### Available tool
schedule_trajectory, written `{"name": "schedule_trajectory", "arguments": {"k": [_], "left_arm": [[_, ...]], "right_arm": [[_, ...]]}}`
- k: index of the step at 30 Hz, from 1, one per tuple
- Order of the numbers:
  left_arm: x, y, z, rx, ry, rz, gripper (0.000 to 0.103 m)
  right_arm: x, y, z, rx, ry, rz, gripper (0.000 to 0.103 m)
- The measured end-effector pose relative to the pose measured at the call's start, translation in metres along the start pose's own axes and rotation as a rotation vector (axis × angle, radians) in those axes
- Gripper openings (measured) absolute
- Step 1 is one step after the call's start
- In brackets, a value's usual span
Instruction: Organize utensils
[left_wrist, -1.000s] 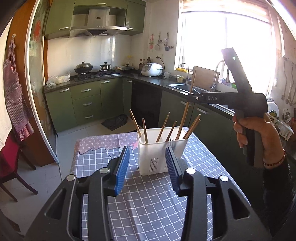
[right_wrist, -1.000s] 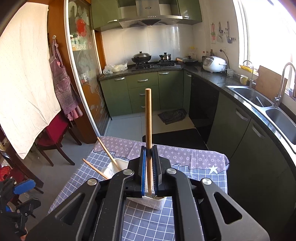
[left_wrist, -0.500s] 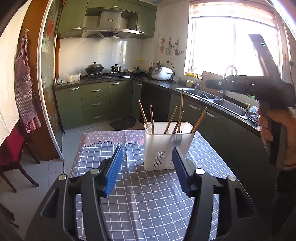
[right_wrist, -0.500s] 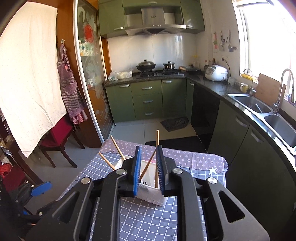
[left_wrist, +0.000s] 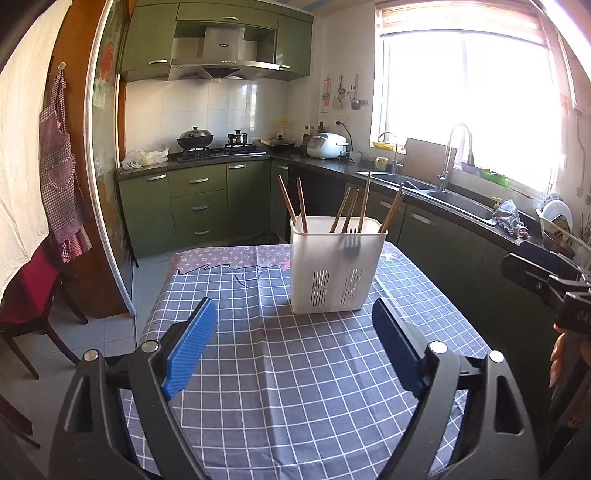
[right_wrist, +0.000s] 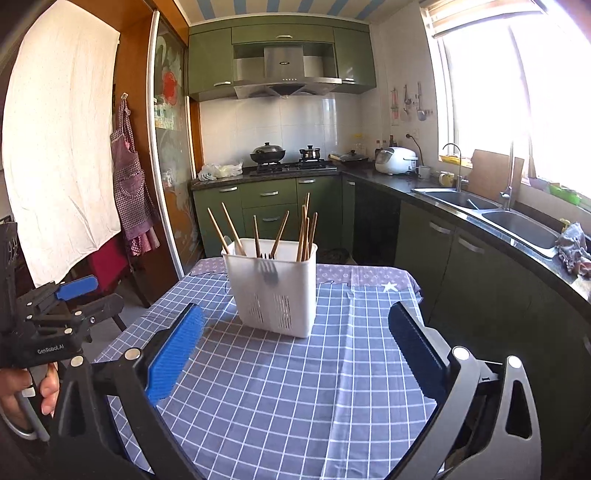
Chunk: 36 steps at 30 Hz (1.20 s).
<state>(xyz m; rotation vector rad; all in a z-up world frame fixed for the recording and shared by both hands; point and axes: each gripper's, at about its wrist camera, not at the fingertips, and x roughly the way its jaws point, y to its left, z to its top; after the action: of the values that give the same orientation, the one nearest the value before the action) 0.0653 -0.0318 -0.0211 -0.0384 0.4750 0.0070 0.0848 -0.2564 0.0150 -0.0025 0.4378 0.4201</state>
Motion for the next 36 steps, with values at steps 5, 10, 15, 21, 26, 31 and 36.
{"name": "schedule_trajectory", "arguments": {"k": [5,10,15,21,26,31,36], "left_arm": [[-0.022,0.004,-0.01,-0.023,-0.011,0.018,0.085],[-0.049,0.009,-0.019,-0.038,-0.042,0.057,0.089],[-0.062,0.014,-0.022,-0.051,-0.054,0.064,0.096],[-0.067,0.006,-0.026,-0.036,-0.041,0.051,0.096],[-0.069,-0.002,-0.027,-0.02,-0.04,0.039,0.096],[-0.072,-0.006,-0.026,-0.009,-0.045,0.035,0.096],[-0.074,-0.006,-0.027,-0.016,-0.046,0.034,0.096]], "right_arm": [[-0.03,0.0,-0.022,0.047,-0.06,0.013,0.098],[-0.062,0.006,-0.028,0.036,-0.119,-0.04,0.098],[-0.08,0.011,-0.036,0.028,-0.127,-0.071,0.098],[-0.09,0.013,-0.045,0.018,-0.128,-0.096,0.098],[-0.088,0.015,-0.049,0.011,-0.118,-0.091,0.098],[-0.086,0.017,-0.051,0.013,-0.109,-0.078,0.098],[-0.084,0.021,-0.052,0.004,-0.108,-0.073,0.098]]}}
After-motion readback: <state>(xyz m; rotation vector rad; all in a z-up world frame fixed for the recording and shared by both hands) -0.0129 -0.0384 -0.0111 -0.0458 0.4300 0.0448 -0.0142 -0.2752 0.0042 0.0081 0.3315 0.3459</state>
